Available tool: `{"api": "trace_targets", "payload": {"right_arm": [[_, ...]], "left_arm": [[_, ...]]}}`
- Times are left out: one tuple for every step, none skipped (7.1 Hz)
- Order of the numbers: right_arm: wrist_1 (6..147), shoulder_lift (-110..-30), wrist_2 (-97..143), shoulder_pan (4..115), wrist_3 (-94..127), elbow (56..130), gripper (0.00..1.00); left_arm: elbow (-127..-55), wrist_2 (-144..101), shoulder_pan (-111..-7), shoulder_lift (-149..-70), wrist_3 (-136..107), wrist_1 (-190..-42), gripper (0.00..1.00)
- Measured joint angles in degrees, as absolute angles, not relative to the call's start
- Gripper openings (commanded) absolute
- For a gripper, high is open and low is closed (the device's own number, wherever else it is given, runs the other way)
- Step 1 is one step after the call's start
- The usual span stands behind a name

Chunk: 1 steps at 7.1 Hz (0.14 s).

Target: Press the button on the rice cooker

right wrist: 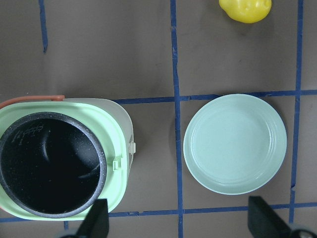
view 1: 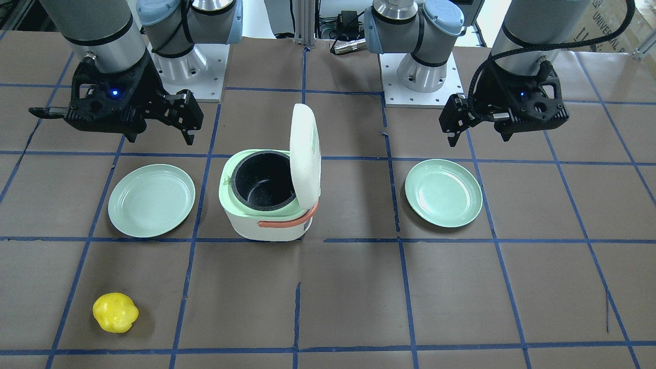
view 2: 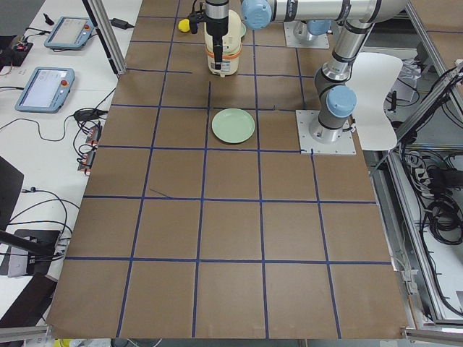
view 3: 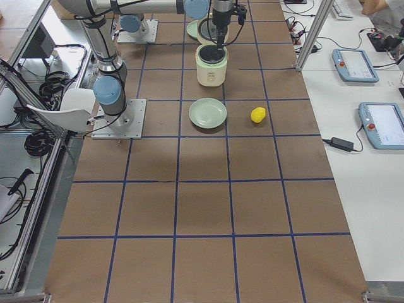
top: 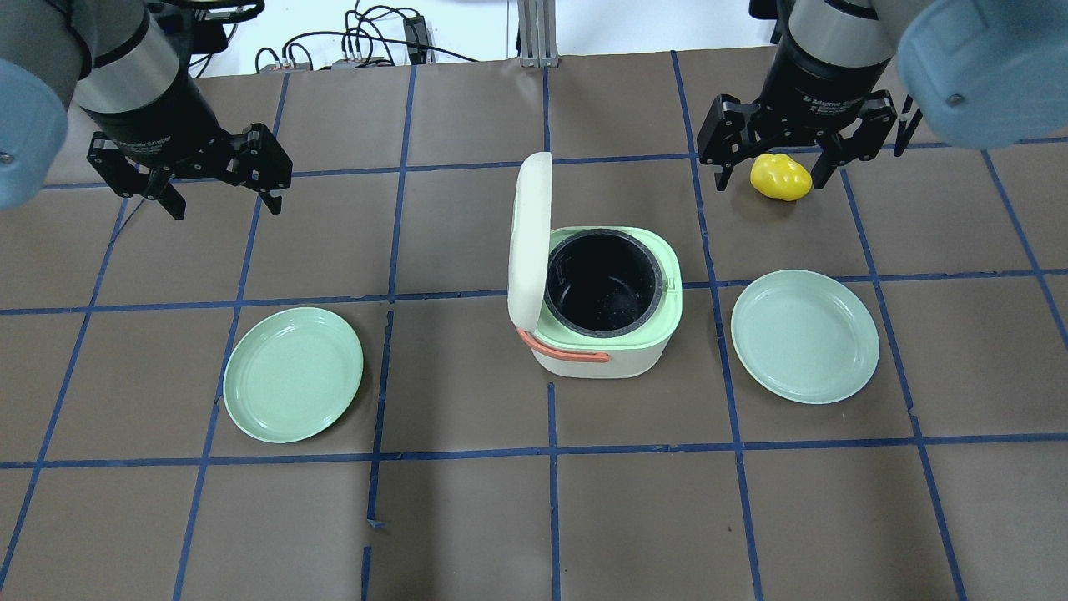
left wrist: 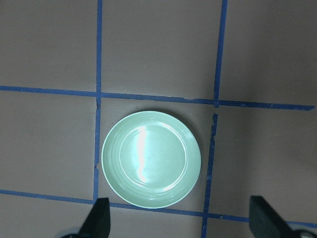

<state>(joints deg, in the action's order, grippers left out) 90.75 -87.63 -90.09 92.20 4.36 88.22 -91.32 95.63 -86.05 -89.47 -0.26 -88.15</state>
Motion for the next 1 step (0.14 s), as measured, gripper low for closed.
{"api": "trace_targets", "payload": {"right_arm": [[90.70, -87.63, -90.09, 92.20, 4.36, 88.22, 1.00]], "left_arm": [[-91.32, 95.62, -86.05, -89.47, -0.26, -88.15, 1.00]]}}
